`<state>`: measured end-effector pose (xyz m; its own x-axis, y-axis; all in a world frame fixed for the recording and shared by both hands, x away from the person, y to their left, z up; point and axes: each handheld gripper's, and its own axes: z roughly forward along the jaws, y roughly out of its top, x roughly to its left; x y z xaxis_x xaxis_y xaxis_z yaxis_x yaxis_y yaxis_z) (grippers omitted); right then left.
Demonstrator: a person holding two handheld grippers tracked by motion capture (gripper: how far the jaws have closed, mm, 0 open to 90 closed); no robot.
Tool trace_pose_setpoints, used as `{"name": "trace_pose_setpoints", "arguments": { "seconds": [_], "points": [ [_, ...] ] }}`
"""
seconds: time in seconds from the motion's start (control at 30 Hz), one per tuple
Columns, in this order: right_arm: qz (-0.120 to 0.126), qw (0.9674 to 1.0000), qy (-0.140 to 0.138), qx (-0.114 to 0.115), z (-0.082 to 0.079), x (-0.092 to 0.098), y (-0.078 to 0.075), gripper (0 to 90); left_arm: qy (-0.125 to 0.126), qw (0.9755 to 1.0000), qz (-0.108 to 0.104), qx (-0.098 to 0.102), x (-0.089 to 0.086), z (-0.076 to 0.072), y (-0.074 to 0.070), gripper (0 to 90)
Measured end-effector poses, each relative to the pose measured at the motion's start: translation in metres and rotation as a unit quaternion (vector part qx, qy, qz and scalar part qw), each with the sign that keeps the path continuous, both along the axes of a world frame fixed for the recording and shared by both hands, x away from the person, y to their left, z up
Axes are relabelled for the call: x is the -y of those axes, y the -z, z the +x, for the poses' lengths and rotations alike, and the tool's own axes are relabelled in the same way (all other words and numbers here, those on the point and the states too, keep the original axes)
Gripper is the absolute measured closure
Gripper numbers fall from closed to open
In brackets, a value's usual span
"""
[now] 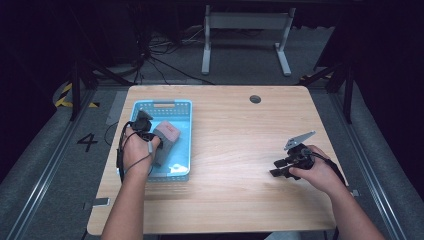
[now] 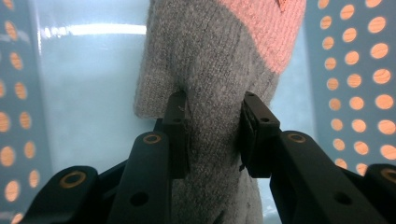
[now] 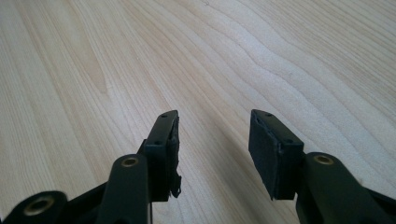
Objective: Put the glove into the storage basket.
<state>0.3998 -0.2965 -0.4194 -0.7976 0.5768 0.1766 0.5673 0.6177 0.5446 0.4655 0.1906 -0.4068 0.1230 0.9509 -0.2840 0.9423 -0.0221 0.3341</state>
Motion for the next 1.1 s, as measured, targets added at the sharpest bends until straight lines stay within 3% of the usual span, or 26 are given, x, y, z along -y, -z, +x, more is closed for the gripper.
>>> {"name": "trace_pose_setpoints", "arguments": {
  "seconds": [0.27, 0.47, 0.77, 0.97, 1.1],
  "points": [
    [0.000, 1.0000, -0.001, 0.000, 0.000, -0.001, 0.000, 53.5, -0.019, 0.9997, -0.013, 0.001, -0.004, 0.000, 0.004, 67.6],
    [0.001, 1.0000, -0.001, 0.001, 0.001, -0.001, -0.001, 53.3, -0.030, 0.9995, -0.008, 0.004, -0.003, 0.000, 0.009, 66.5],
    [0.001, 1.0000, -0.004, 0.002, 0.002, -0.003, -0.001, 52.8, -0.030, 0.9991, 0.029, -0.002, -0.001, -0.001, 0.009, 49.4],
    [0.000, 1.0000, -0.004, 0.003, 0.002, -0.004, -0.001, 52.5, -0.011, 0.9981, 0.056, 0.023, 0.002, -0.007, -0.002, 48.9],
    [0.002, 1.0000, 0.000, 0.004, 0.002, -0.003, -0.002, 52.6, 0.003, 0.9971, 0.060, 0.046, 0.006, -0.013, -0.013, 51.5]
  ]
}}
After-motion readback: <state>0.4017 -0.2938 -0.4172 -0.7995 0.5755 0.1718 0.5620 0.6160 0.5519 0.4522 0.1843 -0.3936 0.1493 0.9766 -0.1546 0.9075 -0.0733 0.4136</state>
